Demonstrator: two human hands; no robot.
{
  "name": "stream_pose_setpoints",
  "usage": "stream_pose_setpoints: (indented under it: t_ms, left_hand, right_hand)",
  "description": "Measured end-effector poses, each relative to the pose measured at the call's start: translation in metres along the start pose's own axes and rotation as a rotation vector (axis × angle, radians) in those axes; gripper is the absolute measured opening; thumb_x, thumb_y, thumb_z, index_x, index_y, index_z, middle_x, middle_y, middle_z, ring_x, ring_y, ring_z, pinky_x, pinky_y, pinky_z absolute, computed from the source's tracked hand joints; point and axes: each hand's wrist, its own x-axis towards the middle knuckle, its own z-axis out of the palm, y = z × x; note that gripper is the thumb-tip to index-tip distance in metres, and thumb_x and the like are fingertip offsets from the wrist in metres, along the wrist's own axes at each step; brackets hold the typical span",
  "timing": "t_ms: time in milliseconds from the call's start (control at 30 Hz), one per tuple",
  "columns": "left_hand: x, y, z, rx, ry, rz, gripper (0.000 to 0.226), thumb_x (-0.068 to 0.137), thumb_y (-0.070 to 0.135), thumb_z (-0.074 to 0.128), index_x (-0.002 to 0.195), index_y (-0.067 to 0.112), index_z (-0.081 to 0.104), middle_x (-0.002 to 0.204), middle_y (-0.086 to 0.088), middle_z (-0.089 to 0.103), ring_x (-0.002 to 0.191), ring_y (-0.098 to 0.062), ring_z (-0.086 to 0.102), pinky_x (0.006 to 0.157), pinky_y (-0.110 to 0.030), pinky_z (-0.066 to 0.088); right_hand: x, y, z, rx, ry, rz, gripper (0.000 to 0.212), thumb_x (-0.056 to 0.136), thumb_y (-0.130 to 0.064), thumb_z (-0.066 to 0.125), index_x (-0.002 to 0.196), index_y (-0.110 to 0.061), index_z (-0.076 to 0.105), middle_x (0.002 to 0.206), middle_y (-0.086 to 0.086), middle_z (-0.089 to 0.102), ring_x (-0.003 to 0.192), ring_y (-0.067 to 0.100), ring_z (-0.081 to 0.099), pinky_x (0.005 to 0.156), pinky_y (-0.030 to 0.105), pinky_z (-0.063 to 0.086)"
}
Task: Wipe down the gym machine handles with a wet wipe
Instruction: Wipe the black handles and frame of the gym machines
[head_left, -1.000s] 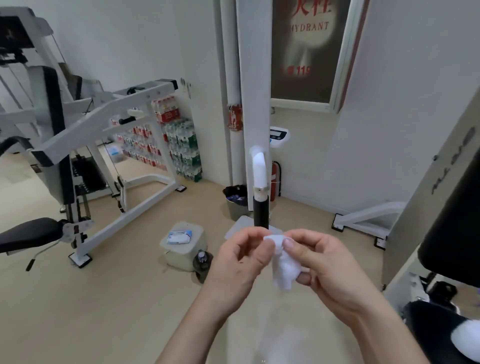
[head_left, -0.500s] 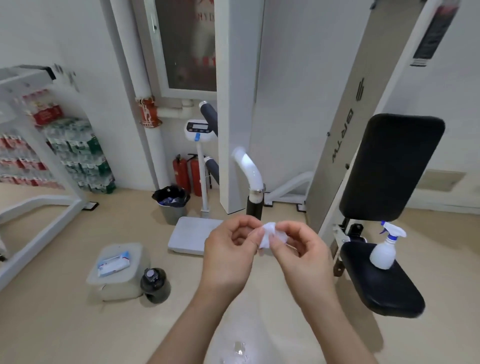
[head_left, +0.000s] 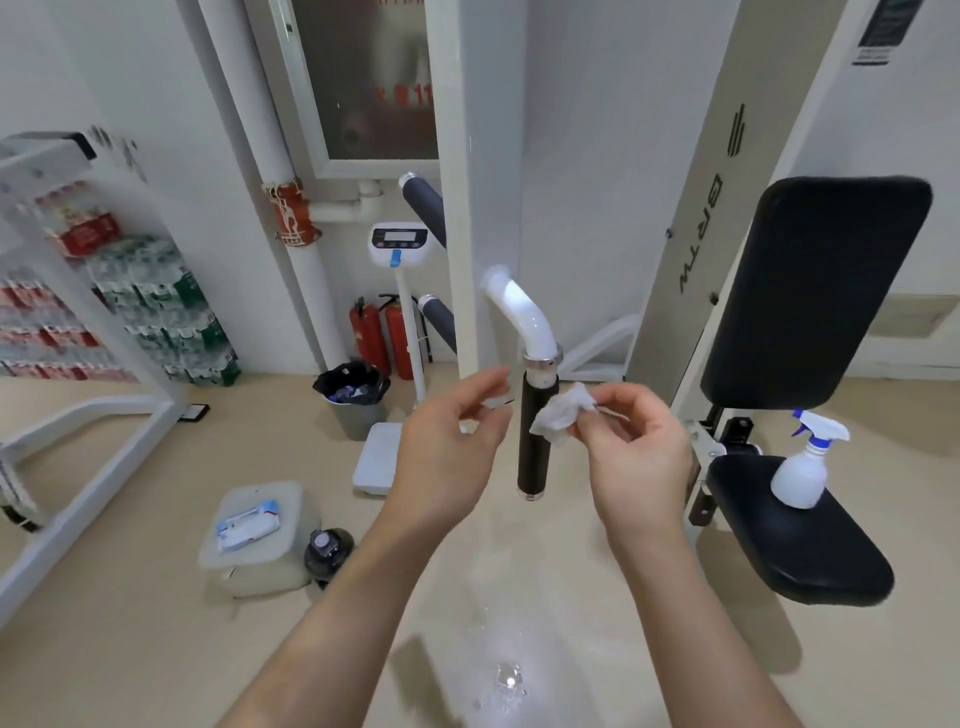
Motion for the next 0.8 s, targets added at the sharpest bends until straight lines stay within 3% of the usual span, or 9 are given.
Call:
stream_pose_setpoints:
  t_ms: [67, 133, 233, 333, 400, 500, 600, 700, 800]
  left_hand:
    - [0.013, 0.007, -0.001, 0.026, -0.062, 0.050, 0.026, 0.089, 0.018, 0.062, 0.109, 0.034, 0.069, 0.097, 0.023, 0.070, 0.091, 0.004, 0.061, 0.087, -0.019, 0.048]
    - [0.023, 0.008, -0.001, 0.043, -0.082, 0.065, 0.020, 0.088, 0.020, 0.063, 0.100, 0.032, 0.073, 0.090, 0.022, 0.071, 0.089, 0.002, 0.062, 0.085, -0.020, 0.050]
    - [0.032, 0.002, -0.004, 0.060, -0.117, 0.091, 0.017, 0.088, 0.020, 0.064, 0.101, 0.027, 0.073, 0.091, 0.019, 0.071, 0.087, 0.002, 0.062, 0.084, -0.018, 0.048]
    - [0.035, -0.003, -0.005, 0.063, -0.163, 0.116, 0.019, 0.088, 0.021, 0.065, 0.103, 0.029, 0.073, 0.089, 0.025, 0.068, 0.084, 0.007, 0.060, 0.079, -0.011, 0.045]
    - [0.035, -0.005, -0.007, 0.063, -0.197, 0.144, 0.022, 0.088, 0.021, 0.063, 0.101, 0.036, 0.072, 0.084, 0.027, 0.067, 0.082, 0.004, 0.060, 0.074, -0.012, 0.046]
    - [0.036, -0.010, -0.008, 0.075, -0.250, 0.200, 0.028, 0.089, 0.017, 0.055, 0.096, 0.038, 0.071, 0.077, 0.013, 0.068, 0.069, -0.012, 0.057, 0.063, -0.026, 0.046]
    - [0.035, -0.011, -0.012, 0.091, -0.280, 0.240, 0.040, 0.088, 0.011, 0.049, 0.101, 0.043, 0.068, 0.079, 0.010, 0.068, 0.065, -0.021, 0.059, 0.065, -0.031, 0.051]
    - [0.034, -0.009, -0.015, 0.070, -0.328, 0.216, 0.049, 0.089, 0.008, 0.048, 0.099, 0.055, 0.061, 0.085, 0.024, 0.066, 0.071, -0.013, 0.061, 0.070, -0.023, 0.053]
    - [0.037, -0.011, -0.018, -0.037, -0.335, 0.211, 0.046, 0.089, 0.006, 0.048, 0.101, 0.048, 0.064, 0.095, 0.034, 0.064, 0.088, 0.010, 0.059, 0.080, -0.004, 0.044]
  right_hand:
    - [0.002, -0.007, 0.009, -0.072, -0.037, -0.060, 0.014, 0.081, -0.006, 0.068, 0.077, -0.020, 0.069, 0.074, -0.008, 0.068, 0.065, -0.002, 0.061, 0.063, 0.011, 0.045]
    - [0.003, -0.012, 0.014, -0.181, -0.038, -0.125, 0.015, 0.081, -0.011, 0.069, 0.075, -0.025, 0.070, 0.074, -0.011, 0.068, 0.069, 0.001, 0.061, 0.061, 0.010, 0.043]
    - [0.013, -0.018, 0.014, -0.269, -0.009, -0.139, 0.022, 0.082, -0.013, 0.066, 0.073, -0.032, 0.071, 0.070, -0.009, 0.069, 0.072, 0.011, 0.064, 0.068, 0.027, 0.053]
    - [0.023, -0.031, 0.012, -0.149, 0.093, -0.049, 0.011, 0.081, -0.012, 0.067, 0.083, -0.019, 0.076, 0.077, -0.003, 0.073, 0.077, 0.015, 0.069, 0.078, 0.038, 0.057]
    - [0.020, -0.038, 0.017, -0.059, 0.097, -0.049, 0.010, 0.082, -0.013, 0.068, 0.087, -0.016, 0.076, 0.084, -0.002, 0.074, 0.081, 0.011, 0.069, 0.079, 0.029, 0.057]
    - [0.004, -0.034, 0.032, -0.289, 0.112, -0.249, 0.007, 0.078, -0.015, 0.072, 0.084, -0.016, 0.076, 0.095, -0.005, 0.067, 0.086, 0.000, 0.061, 0.074, 0.013, 0.048]
    - [-0.001, -0.024, 0.043, -0.408, 0.201, -0.434, 0.008, 0.078, -0.007, 0.071, 0.082, -0.013, 0.075, 0.093, -0.002, 0.063, 0.082, 0.003, 0.059, 0.073, 0.015, 0.048]
    - [0.005, -0.020, 0.037, -0.294, 0.330, -0.232, 0.010, 0.081, -0.010, 0.066, 0.083, -0.018, 0.072, 0.087, -0.002, 0.069, 0.081, 0.012, 0.065, 0.078, 0.033, 0.055]
    - [0.007, -0.022, 0.024, -0.214, 0.400, -0.102, 0.015, 0.084, -0.013, 0.063, 0.080, -0.027, 0.067, 0.084, -0.004, 0.069, 0.082, 0.015, 0.066, 0.080, 0.043, 0.056]
